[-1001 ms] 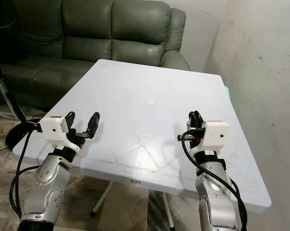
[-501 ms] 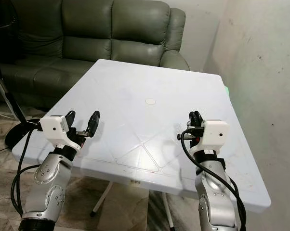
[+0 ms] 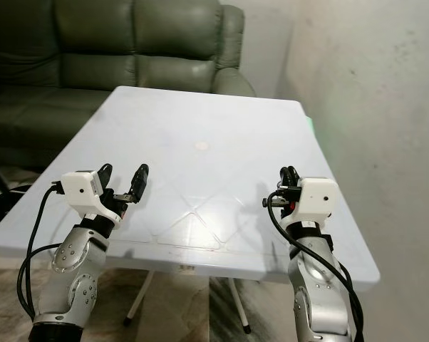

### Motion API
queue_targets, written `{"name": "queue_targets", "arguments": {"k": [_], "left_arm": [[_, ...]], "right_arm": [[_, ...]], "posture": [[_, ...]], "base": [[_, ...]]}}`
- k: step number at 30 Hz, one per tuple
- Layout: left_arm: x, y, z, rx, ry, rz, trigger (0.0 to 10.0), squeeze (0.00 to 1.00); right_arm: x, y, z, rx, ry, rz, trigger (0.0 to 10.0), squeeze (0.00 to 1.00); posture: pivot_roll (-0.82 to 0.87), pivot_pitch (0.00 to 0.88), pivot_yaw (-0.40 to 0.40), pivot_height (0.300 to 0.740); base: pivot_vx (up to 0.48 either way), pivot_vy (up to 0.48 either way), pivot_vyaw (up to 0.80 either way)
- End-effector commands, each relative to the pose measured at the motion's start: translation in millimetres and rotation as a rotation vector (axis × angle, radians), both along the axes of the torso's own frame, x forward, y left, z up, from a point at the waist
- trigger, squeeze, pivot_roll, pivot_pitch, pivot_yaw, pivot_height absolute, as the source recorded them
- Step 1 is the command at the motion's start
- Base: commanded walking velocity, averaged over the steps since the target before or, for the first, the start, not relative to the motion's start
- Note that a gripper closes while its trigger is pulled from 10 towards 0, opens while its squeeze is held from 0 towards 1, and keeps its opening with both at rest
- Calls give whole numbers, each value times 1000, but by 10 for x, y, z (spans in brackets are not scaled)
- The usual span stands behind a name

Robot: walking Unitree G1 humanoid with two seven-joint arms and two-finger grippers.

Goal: Hang keys on a hook

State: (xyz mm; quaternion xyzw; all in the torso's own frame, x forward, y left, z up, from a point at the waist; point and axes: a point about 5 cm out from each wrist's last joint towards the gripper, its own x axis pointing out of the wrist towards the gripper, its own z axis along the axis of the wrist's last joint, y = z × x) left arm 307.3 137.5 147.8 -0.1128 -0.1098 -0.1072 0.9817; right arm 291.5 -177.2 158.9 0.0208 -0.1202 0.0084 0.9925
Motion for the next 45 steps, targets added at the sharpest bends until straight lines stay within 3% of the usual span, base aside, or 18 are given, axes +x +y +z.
{"name": "queue_targets", "arguments": {"k": [1,4,9,36,41,45], "left_arm": [[-7,-21,15,13,-9,-1,10000,0],[-6,-12,21,37,-12,12,10000,0],[1,-15,18,-57,-1,8,10000,0],[10,-19,-13,-46,16,41,10000,0],[6,-32,2,11,4,32,10000,0],[5,-37,11,-98,4,24,10000,0]], "right_arm": [[-4,2,50,-2,-13,2,10000,0],[-3,9,51,-3,-12,5,10000,0],[-6,19,49,-8,-9,11,10000,0],[-2,27,52,-30,1,32,10000,0],[-2,25,56,-32,1,33,10000,0],[-1,23,63,-35,-1,33,10000,0]], "posture": [[-8,1,-56,740],[-8,0,-56,740],[-8,0,-58,740],[-7,0,-70,740],[-9,0,-71,740],[-11,0,-71,740]], "base": [[0,0,-775],[0,-480,-769],[0,-192,-775],[0,0,-775],[0,-192,-775],[0,-360,-775]]}}
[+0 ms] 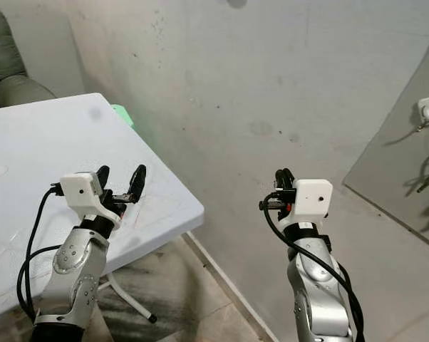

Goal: Hang keys on a hook

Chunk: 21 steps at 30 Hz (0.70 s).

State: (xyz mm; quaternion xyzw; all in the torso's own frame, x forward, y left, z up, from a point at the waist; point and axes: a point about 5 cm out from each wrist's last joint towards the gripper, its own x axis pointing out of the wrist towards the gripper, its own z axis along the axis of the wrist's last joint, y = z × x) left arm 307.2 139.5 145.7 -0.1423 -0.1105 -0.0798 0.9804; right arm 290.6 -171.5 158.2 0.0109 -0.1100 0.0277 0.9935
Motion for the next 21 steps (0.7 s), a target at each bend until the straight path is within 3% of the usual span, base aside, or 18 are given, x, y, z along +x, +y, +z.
{"name": "queue_targets", "arguments": {"k": [1,6,10,21], "left_arm": [[9,-55,33,-55,-6,-23,10000,0],[21,-62,34,-10,3,9,10000,0],[27,-59,29,-27,8,13,10000,0],[31,-67,26,-25,18,26,10000,0]], "right_arm": [[8,-33,71,-11,-21,-3,10000,0],[10,-44,75,-17,-20,-5,10000,0],[9,-35,86,-17,-34,2,10000,0],[0,19,138,-18,-65,56,10000,0]], "posture": [[-11,0,-71,740],[-14,0,-73,740],[-14,0,-73,740],[-15,0,-75,740]], "base": [[0,0,-775],[0,0,-774],[0,0,-742],[0,0,0]]}}
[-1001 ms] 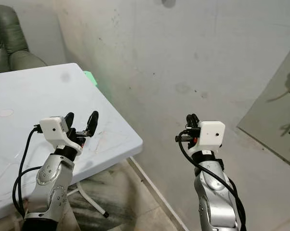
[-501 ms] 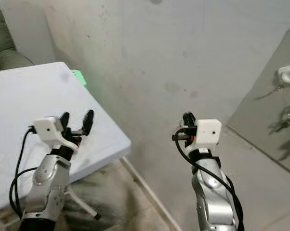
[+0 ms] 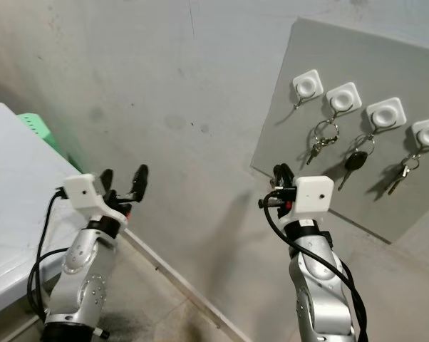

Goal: Hang keys on a hook

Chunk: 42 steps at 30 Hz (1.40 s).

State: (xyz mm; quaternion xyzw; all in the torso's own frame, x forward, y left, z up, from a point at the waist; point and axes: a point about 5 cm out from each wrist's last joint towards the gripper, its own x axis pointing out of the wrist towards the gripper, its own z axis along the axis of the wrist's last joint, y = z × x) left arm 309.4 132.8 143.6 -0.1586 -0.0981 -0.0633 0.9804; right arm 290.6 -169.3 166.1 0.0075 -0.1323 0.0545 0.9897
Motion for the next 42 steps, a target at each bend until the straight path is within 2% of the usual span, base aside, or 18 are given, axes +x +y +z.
{"name": "queue_targets", "arguments": {"k": [1,6,8,9,12,21,27,31,42], "left_arm": [[6,-6,50,11,-14,-3,10000,0],[-9,-71,81,34,-26,-48,10000,0],[-28,-162,120,67,-45,-116,10000,0],[-28,-162,120,67,-45,-116,10000,0],[-60,-314,164,135,-75,-216,10000,0],[-85,-557,338,149,-123,-377,10000,0],[-88,-613,417,155,-145,-414,10000,0],[-107,-675,486,157,-161,-453,10000,0],[-137,-706,498,162,-157,-468,10000,0]], "right_arm": [[1,-6,62,-6,-21,3,10000,0],[16,-8,106,-8,-41,14,10000,0],[46,-9,156,-14,-58,23,10000,0],[46,-9,156,-14,-58,23,10000,0],[88,-6,203,-30,-76,36,10000,0],[274,-80,401,-56,-147,16,10000,0],[337,-108,477,-59,-183,-1,10000,0],[419,-199,583,-62,-235,-35,10000,0],[376,-337,651,-63,-314,-87,10000,0]], "posture": [[-15,0,-74,740],[-18,3,-72,740],[-18,9,-71,740],[-18,9,-71,740],[-15,11,-69,740],[-12,18,-54,740],[-8,21,-57,740],[-7,21,-61,740],[0,7,-69,740]], "base": [[0,0,0],[0,0,0],[0,0,0],[0,0,0],[0,0,0],[0,0,0],[0,0,0],[0,0,0],[0,0,0]]}}
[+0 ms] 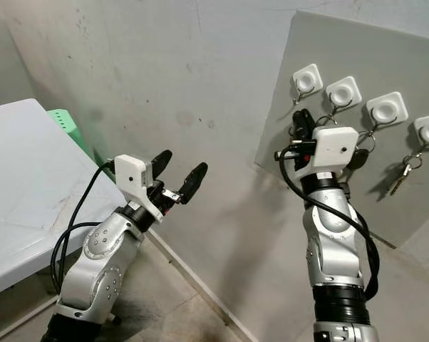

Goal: Hang keys on a hook

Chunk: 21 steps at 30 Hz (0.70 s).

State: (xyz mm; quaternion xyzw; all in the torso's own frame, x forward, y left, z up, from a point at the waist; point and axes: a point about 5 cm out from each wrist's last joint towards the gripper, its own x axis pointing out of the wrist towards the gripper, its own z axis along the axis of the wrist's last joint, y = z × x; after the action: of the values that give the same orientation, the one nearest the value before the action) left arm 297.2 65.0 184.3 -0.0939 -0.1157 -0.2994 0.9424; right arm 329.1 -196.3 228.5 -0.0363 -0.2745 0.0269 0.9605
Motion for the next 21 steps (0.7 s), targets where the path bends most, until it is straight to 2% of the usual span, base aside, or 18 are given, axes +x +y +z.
{"name": "queue_targets", "arguments": {"k": [1,15,21], "left_arm": [[-22,-34,92,-5,-28,-20,10000,0],[-55,-88,101,-5,-23,-39,10000,0],[-61,-81,108,-14,-15,-32,10000,0]], "right_arm": [[-13,-78,34,1,-31,-25,10000,0],[59,-88,249,-1,-122,-17,10000,0],[114,-27,325,3,-143,2,10000,0]], "posture": [[-1,7,-70,740],[1,1,-74,740],[7,7,-77,740]], "base": [[0,0,0],[0,0,0],[0,0,0]]}}
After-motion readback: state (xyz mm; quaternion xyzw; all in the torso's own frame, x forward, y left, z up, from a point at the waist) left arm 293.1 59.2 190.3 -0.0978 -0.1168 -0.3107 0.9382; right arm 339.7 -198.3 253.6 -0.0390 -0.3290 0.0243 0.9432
